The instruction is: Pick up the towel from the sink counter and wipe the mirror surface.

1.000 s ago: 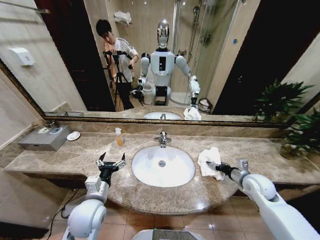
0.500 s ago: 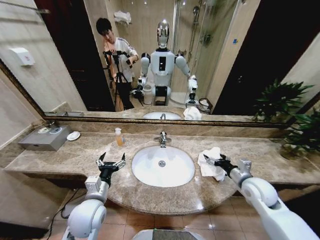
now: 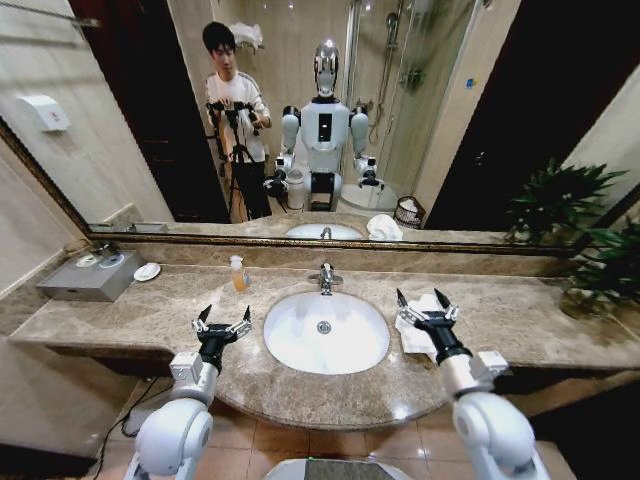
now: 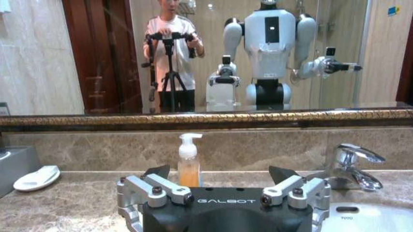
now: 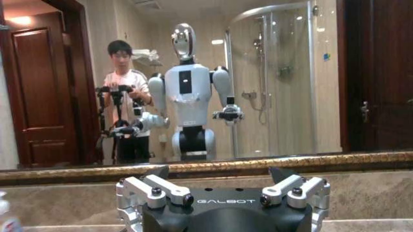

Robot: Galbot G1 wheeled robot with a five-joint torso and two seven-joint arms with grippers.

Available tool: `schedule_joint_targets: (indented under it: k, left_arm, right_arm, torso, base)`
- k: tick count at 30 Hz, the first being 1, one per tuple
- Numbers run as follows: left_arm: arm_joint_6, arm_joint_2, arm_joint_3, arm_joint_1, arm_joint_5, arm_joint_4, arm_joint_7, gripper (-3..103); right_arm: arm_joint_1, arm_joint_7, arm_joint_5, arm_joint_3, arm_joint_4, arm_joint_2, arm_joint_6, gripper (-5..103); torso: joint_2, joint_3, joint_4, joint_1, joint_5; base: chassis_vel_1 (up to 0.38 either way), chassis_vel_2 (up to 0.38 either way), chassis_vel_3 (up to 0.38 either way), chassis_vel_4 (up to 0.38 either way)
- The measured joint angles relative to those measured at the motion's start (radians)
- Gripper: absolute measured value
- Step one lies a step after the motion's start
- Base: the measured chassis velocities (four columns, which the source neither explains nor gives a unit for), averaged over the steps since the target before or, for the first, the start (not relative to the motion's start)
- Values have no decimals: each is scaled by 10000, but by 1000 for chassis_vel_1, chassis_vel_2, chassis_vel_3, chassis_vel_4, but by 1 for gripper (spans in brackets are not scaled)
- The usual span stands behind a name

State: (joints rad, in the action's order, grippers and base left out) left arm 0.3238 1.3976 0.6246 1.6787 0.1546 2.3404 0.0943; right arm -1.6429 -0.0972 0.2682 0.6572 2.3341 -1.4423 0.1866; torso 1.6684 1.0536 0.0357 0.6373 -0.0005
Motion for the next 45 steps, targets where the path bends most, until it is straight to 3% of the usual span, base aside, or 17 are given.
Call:
schedule_joint_targets:
  k: [10, 21, 36, 45]
  left_arm:
    - [0, 0, 0, 0, 0, 0, 1, 100]
    - [0, 0, 0, -1, 0, 0, 0, 100]
    - [0, 1, 0, 1, 0, 0, 1, 100]
    - [0, 0, 0, 0, 0, 0, 0, 100]
  right_arm:
    - [-682, -884, -96, 282, 845, -123, 572, 100]
    - [-862, -822, -150, -249, 1061, -187, 745, 100]
    - [-1690, -896, 27, -299, 1044, 237, 254, 100]
    - [-1825, -1187, 485, -486, 1152, 301, 624, 100]
  torso:
    - [-2, 1, 2, 2, 3]
    - [-2, 2, 0, 1, 0]
    - [1, 0, 2, -3, 6]
    - [1, 0, 1, 0, 1]
  base:
    - [0, 0, 0, 0]
    - [121, -112, -129, 123]
    - [217, -224, -210, 212]
    - [182, -169, -181, 180]
